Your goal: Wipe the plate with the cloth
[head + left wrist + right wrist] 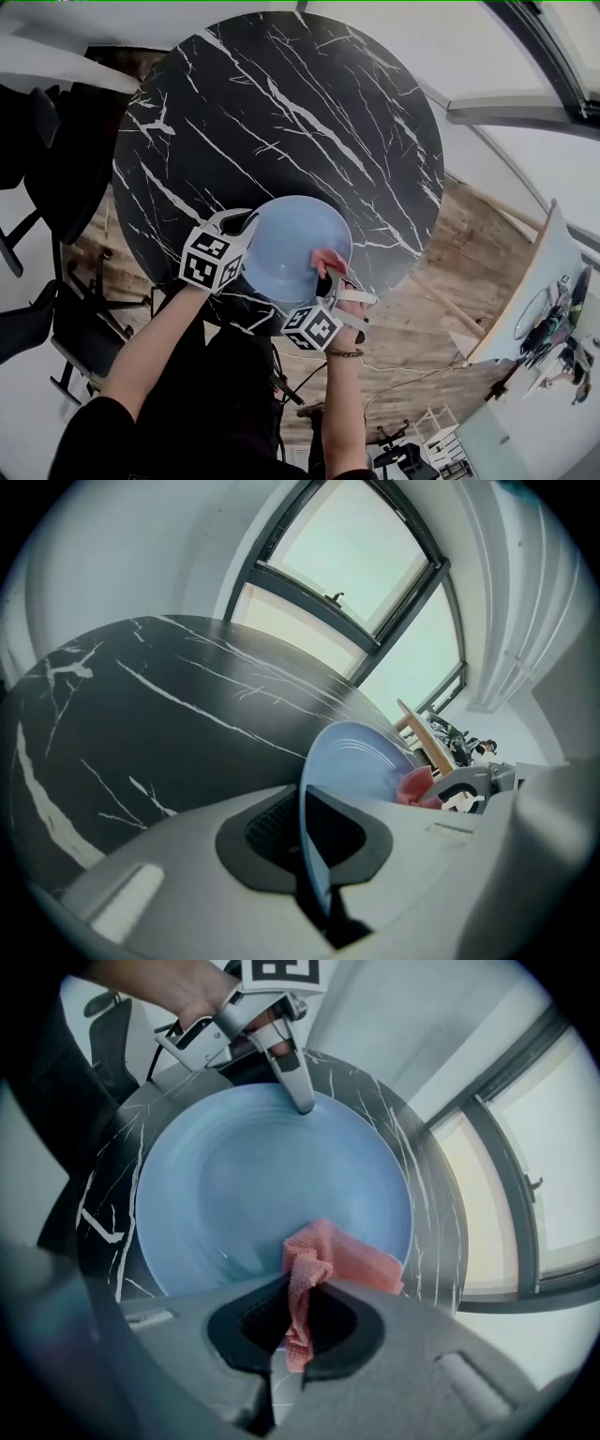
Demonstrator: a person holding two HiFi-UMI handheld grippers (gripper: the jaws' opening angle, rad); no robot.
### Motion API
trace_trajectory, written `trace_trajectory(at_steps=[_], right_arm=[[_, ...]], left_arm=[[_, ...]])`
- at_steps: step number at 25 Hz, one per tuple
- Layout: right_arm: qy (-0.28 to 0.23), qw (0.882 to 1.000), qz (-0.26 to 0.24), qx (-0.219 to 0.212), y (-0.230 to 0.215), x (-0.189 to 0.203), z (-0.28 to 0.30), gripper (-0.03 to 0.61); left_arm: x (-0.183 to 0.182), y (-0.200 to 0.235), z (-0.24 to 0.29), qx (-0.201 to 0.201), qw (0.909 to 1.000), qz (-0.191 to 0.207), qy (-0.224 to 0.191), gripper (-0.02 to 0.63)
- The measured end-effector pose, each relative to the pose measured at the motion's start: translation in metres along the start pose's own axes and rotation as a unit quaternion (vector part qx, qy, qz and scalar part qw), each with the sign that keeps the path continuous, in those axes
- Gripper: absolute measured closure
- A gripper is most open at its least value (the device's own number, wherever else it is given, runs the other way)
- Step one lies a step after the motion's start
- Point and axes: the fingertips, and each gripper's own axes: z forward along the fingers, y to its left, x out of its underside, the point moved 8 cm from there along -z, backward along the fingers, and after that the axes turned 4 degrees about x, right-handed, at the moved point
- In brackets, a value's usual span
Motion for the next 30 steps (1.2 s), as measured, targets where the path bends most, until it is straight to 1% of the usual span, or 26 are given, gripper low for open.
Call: trace_trajectory(at_steps=[6, 10, 13, 21, 30], right_arm=[[-0.01, 0.999, 0.021, -0.033, 0.013, 0.002, -0.003, 0.563], [-0.017, 0.999, 0.022, -0.039, 0.022, 0.002, -0.005, 0.563], [-0.016, 0.998, 0.024, -0.053, 0.028, -0.001, -0.007, 0.563], [-0.021, 0.997, 0.03, -0.068, 0.041, -0.006, -0.012, 0.563], [-0.034, 0.995, 0.034, -0.084, 0.053, -0.014, -0.016, 0.563]], left_arm=[[0.005, 0.001, -0.003, -0.002, 0.9996, -0.028, -0.004, 0.592], [0.005, 0.001, -0.003, -0.003, 0.9993, -0.036, -0.006, 0.592], [0.005, 0.002, -0.003, -0.003, 0.9989, -0.045, -0.01, 0.589], [0.006, 0.001, -0.003, -0.001, 0.9984, -0.054, -0.015, 0.588], [0.006, 0.002, -0.003, -0.005, 0.9984, -0.053, -0.018, 0.588]])
